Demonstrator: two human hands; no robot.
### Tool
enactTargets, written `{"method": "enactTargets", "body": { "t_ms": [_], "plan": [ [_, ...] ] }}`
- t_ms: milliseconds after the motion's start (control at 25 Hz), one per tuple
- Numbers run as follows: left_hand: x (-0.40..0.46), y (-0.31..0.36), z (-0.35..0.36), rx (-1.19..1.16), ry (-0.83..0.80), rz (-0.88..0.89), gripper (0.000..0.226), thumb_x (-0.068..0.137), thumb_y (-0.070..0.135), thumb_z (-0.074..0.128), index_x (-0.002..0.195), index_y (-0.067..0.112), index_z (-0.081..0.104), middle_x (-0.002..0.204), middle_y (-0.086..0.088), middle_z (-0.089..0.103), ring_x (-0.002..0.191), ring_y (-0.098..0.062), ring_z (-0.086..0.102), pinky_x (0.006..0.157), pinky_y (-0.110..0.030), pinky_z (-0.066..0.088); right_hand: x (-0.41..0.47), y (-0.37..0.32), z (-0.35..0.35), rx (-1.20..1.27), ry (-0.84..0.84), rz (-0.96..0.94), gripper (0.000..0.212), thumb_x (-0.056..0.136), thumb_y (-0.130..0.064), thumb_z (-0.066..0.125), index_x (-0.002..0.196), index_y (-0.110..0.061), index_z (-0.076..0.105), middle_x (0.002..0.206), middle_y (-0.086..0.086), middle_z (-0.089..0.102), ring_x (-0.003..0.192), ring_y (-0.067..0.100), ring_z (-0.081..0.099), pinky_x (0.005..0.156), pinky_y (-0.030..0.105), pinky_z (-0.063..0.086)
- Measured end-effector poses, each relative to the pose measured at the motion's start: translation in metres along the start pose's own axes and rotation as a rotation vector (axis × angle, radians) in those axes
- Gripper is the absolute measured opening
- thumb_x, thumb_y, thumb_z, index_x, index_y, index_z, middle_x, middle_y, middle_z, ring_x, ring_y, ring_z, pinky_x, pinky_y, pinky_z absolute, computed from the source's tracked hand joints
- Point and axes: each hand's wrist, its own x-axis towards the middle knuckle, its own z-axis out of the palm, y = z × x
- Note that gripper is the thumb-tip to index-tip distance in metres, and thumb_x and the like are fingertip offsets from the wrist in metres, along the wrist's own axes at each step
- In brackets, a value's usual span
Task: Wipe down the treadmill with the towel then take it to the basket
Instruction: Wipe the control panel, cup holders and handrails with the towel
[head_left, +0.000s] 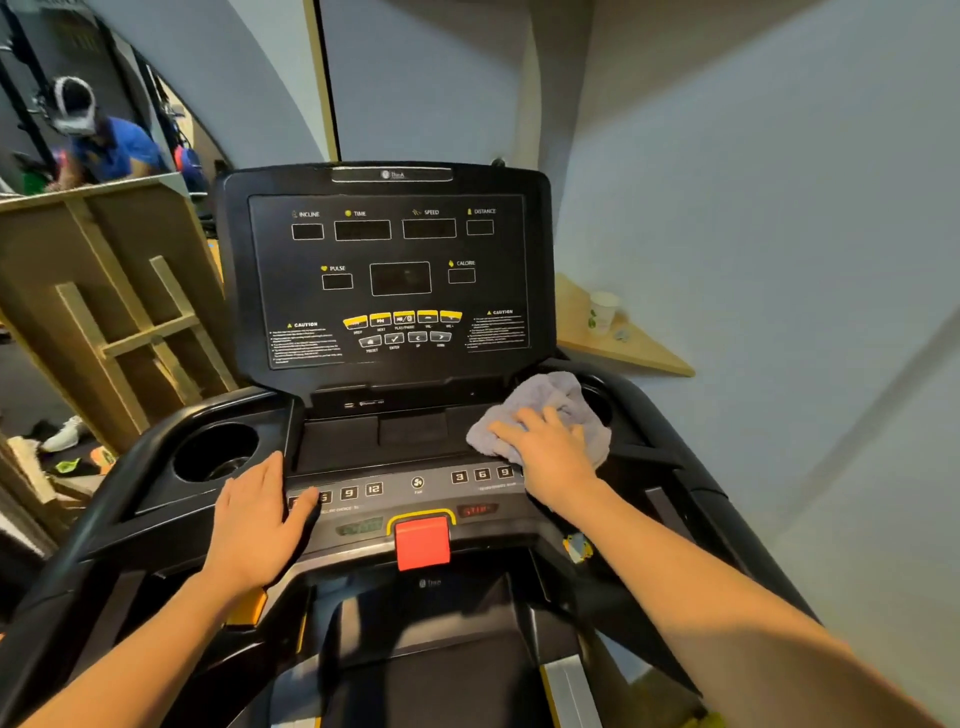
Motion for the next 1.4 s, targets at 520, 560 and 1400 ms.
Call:
{"method": "enactTargets", "body": {
  "t_ms": [520, 560, 1400],
  "plan": [
    [0.029, 0.129, 0.018, -0.071, -0.031, 0.457, 0.066, 0.091, 0.054, 0.04, 0.144, 0.014, 0.051, 0.144, -0.006, 0.049, 0.132, -0.028, 0.046, 0.105, -0.047, 0.038, -0.013, 0.074, -0.017, 0.513, 0.329, 0.175, 0.035, 0.084, 0.0, 0.057, 0.104, -0.024, 0.073, 0.109, 0.004, 0.068, 0.108, 0.026, 0.06, 0.088, 0.043, 0.05],
    [0.034, 0.146, 0.024, -0.071, -0.05, 0.512, 0.066, 0.092, 0.054, 0.041, 0.145, 0.015, 0.05, 0.145, -0.004, 0.049, 0.133, -0.026, 0.045, 0.106, -0.044, 0.037, -0.014, 0.087, -0.025, 0.602, 0.387, 0.242, 0.034, 0.083, 0.001, 0.055, 0.097, -0.024, 0.073, 0.101, 0.004, 0.07, 0.103, 0.026, 0.062, 0.085, 0.039, 0.051],
    [0.087, 0.223, 0.089, 0.041, -0.239, 0.593, 0.075, 0.096, 0.067, 0.008, 0.16, 0.027, 0.015, 0.167, 0.006, 0.011, 0.154, -0.016, 0.003, 0.122, -0.043, 0.009, -0.019, 0.214, 0.094, 0.218, 0.126, 0.256, 0.051, 0.103, -0.053, 0.018, 0.149, -0.045, 0.038, 0.16, 0.001, 0.03, 0.135, 0.04, 0.047, 0.097, 0.058, 0.047]
  ]
}}
